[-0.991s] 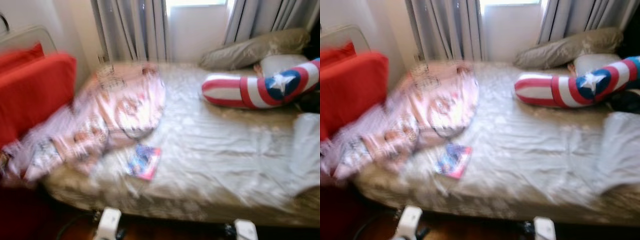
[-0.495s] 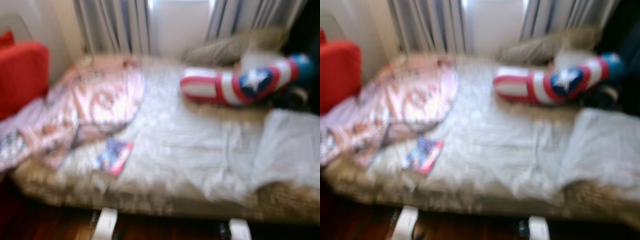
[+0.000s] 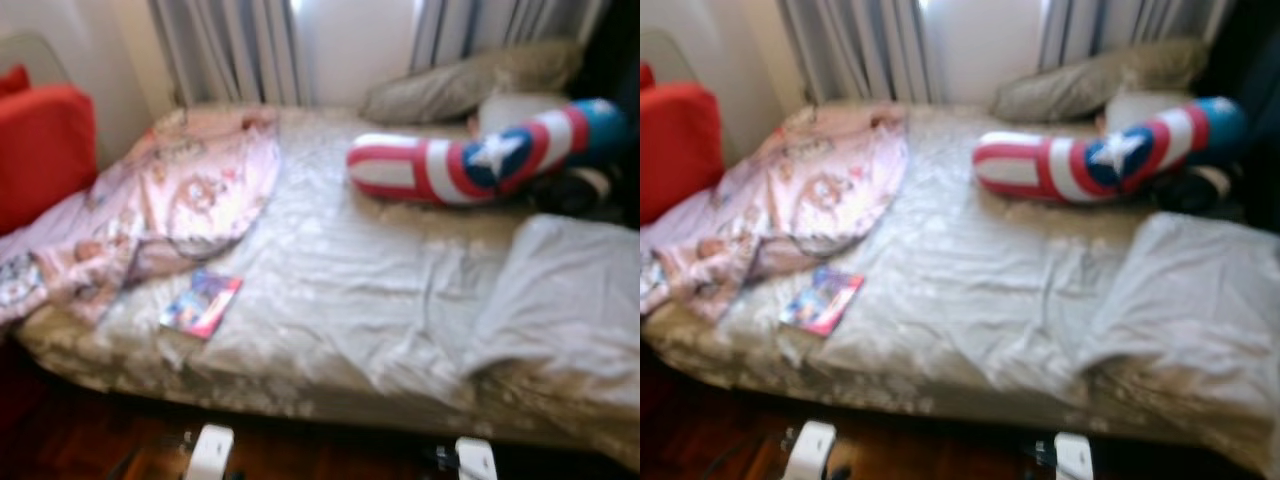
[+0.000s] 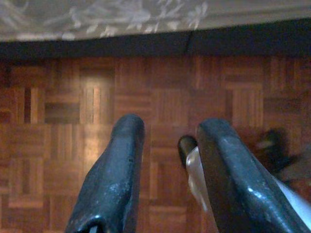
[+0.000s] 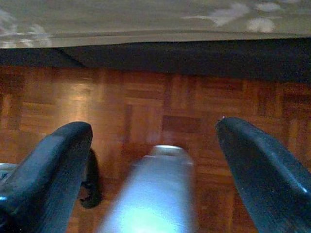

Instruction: Clean up the room

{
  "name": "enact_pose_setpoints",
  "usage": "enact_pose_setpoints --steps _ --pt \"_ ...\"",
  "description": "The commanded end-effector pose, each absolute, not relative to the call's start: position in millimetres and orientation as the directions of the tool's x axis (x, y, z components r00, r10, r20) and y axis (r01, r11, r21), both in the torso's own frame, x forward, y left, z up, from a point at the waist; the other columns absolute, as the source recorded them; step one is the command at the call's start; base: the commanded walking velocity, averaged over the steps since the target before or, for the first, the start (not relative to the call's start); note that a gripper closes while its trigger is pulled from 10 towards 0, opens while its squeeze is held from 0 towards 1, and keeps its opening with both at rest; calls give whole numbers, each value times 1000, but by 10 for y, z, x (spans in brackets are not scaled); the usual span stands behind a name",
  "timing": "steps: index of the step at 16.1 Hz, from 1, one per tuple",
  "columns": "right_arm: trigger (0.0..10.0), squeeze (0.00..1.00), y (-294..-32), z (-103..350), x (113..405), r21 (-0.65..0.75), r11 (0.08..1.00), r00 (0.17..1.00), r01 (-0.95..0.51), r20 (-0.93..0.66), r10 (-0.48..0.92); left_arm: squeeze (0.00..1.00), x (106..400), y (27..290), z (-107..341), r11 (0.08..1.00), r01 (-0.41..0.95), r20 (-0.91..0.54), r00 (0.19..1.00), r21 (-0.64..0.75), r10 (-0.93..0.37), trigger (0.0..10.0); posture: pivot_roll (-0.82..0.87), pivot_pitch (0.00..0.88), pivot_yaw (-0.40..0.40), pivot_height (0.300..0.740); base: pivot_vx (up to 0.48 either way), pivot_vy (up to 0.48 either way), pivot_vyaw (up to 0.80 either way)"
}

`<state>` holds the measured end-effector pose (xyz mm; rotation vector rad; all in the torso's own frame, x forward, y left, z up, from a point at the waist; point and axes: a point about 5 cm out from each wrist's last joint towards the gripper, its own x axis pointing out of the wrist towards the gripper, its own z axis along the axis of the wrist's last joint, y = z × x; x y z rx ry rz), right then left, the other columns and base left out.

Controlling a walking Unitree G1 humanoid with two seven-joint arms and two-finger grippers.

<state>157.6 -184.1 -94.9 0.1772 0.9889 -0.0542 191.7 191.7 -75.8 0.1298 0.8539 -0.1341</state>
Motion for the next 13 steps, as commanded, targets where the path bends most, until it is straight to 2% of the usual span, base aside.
enact_pose_setpoints --steps 1,13 --pt "10000 0 -1913 -946 1563 113 981 547 156 -837 9 0 1911 1881 -769 982 178 -763 643 60 -70 10000 15 0 32 740 0 -386 0" --pt "10000 0 -1926 -949 1550 107 984 542 145 -840 11 0 1882 1918 -780 986 157 -768 638 61 -54 10000 8 0 17 740 0 -387 0"
